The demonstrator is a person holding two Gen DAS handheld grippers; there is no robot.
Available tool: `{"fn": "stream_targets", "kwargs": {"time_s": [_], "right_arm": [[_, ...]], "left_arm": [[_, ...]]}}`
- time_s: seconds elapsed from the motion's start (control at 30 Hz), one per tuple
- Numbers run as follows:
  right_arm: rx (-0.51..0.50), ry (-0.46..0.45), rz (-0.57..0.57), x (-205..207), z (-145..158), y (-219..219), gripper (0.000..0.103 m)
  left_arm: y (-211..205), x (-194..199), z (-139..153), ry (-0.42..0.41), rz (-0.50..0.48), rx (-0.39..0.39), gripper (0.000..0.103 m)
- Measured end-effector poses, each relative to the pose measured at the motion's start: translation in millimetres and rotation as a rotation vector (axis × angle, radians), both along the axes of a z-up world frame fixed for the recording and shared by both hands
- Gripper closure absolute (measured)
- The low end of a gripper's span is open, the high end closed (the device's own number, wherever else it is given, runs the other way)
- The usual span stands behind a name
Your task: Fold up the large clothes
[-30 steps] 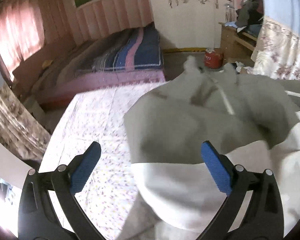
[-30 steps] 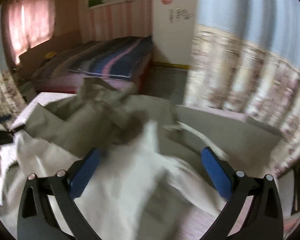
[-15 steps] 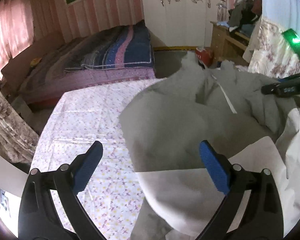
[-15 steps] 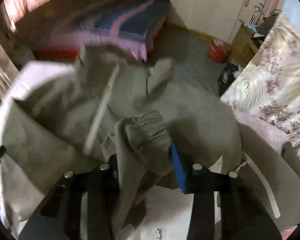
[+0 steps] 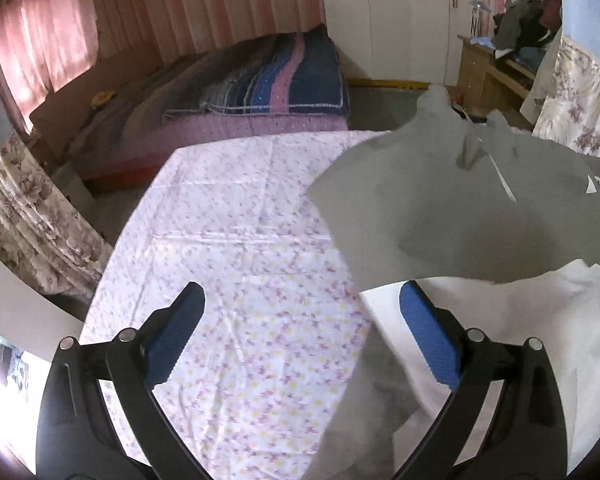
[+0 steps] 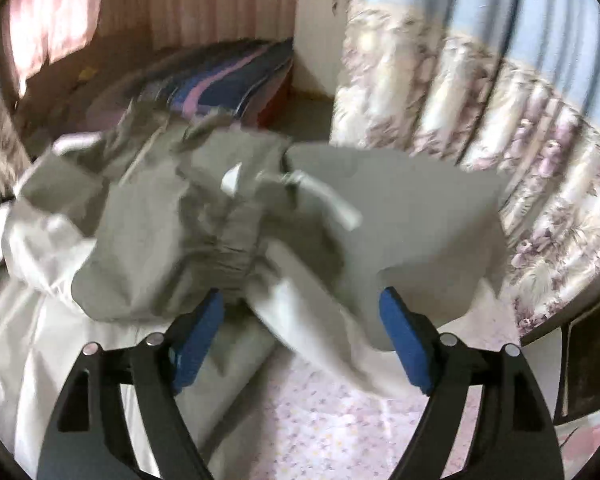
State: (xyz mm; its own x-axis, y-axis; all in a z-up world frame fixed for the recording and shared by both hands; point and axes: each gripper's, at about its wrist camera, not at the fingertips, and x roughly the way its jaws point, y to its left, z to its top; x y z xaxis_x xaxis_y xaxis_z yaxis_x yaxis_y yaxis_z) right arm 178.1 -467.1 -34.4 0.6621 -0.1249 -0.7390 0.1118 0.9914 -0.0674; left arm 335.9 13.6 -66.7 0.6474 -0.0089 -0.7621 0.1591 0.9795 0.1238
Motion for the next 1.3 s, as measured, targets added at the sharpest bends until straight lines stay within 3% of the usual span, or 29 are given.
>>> {"fn": "stream_targets", "kwargs": {"time_s": [0.1, 0.23, 0.27, 0.33, 0.37, 0.43, 0.57, 0.6, 0.7, 0.83, 0.87, 0.9, 0.93, 1.0, 1.07, 1.1, 1.17, 1.2, 1.3], "right_arm": [[0.046, -0.039, 0.02, 13, 14, 4, 0.023], [0.075, 0.019, 0.077, 67, -4, 23, 0.023], [0.079, 0.061, 0.076, 82, -16, 30, 0.029], [0.151, 0.108, 0.099, 97, -33, 33, 0.062], [0.196, 0.101, 0.116, 102, -37, 36, 0.065], [0.119, 0.059, 0.135, 99, -30, 47, 0.067], [-0.258, -0.177, -0.049, 70, 19, 43, 0.068], [-0.283, -0.173, -0.103, 68, 21, 35, 0.068], [-0.181, -0.096, -0.114, 69, 7, 18, 0.067], [-0.281, -0.035, -0.08, 70, -17, 41, 0.067], [-0.28, -0.027, -0.081, 72, -20, 46, 0.067], [-0.273, -0.022, -0.082, 73, -21, 49, 0.067], [-0.264, -0.019, -0.084, 74, -22, 51, 0.067], [-0.247, -0.018, -0.084, 63, -19, 47, 0.067], [-0.168, -0.027, -0.069, 57, -14, 46, 0.067], [-0.09, -0.032, -0.052, 57, -10, 47, 0.067], [0.063, -0.043, -0.002, 62, -8, 55, 0.067], [0.087, -0.047, 0.021, 67, -8, 66, 0.067], [-0.027, -0.043, 0.092, 87, -16, 110, 0.067]], "left_arm": [[-17, 5, -2, 0.013, -0.033, -0.022, 0.006], [-35, 10, -5, 0.035, -0.054, -0.038, 0.006], [-37, 8, -3, 0.028, -0.063, -0.038, 0.006], [-39, 4, 2, 0.012, -0.075, -0.02, 0.006], [-38, 2, 6, -0.004, -0.079, 0.001, 0.006], [-35, -1, 11, -0.026, -0.068, 0.039, 0.006], [-26, -2, 12, -0.044, -0.054, 0.07, 0.003], [-26, 0, 8, -0.028, -0.058, 0.052, 0.003], [-37, 12, -2, 0.022, -0.081, -0.007, 0.003], [-70, 33, -16, 0.096, -0.161, -0.106, 0.003], [-82, 43, -25, 0.14, -0.178, -0.121, 0.011], [-88, 48, -31, 0.156, -0.169, -0.114, 0.027], [-92, 52, -37, 0.167, -0.151, -0.094, 0.033], [-89, 54, -41, 0.147, -0.14, -0.079, 0.067], [-72, 54, -34, 0.128, -0.144, -0.125, 0.085], [-56, 54, -26, 0.109, -0.13, -0.16, 0.088], [-29, 57, -15, 0.054, -0.083, -0.146, 0.092], [-13, 61, -10, 0.049, -0.062, -0.146, 0.093], [19, 78, -13, 0.083, -0.051, -0.127, 0.096]]}}
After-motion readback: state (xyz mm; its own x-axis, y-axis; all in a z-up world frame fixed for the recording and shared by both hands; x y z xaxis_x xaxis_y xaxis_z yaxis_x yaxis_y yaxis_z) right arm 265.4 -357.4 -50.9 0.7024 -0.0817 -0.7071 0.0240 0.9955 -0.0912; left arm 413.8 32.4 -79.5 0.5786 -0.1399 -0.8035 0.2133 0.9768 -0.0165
